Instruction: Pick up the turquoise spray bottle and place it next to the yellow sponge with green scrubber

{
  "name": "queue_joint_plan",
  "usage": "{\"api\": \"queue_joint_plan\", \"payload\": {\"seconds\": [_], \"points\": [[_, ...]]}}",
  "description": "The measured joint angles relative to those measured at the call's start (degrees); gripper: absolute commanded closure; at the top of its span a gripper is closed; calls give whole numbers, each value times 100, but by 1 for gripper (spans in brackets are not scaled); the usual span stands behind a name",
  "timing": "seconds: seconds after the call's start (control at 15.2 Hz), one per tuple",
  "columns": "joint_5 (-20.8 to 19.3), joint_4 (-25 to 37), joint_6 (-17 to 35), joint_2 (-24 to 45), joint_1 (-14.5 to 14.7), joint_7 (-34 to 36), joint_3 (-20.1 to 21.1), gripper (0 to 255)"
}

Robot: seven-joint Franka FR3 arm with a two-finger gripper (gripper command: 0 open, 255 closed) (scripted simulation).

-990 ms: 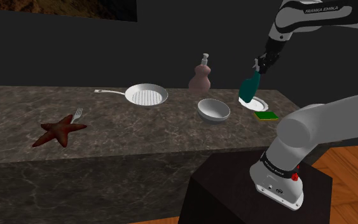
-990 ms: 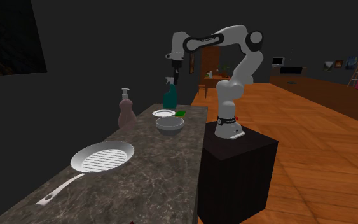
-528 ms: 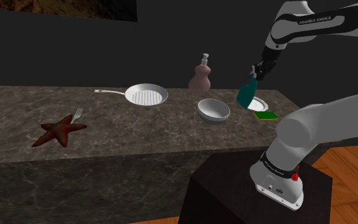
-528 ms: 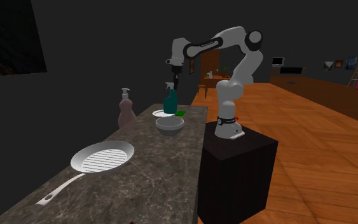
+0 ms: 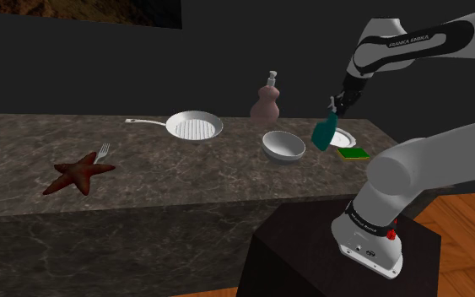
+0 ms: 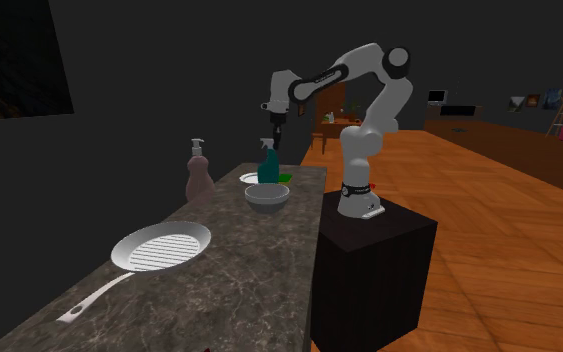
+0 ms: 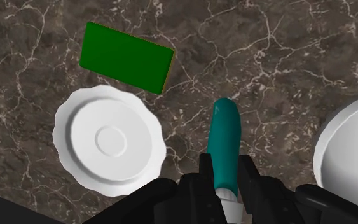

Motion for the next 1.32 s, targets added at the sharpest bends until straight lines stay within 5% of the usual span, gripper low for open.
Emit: {"api": "queue_joint_plan", "payload": {"seconds": [0.59,0.66,1.06,1.32], "points": [[-54,-169,272,103,-8,32,-63,255],[-54,-169,272,103,-8,32,-63,0],[-55,-169,273,102,-8,32,-64,0],[87,232,-373,-152,24,-3,127,0]]}}
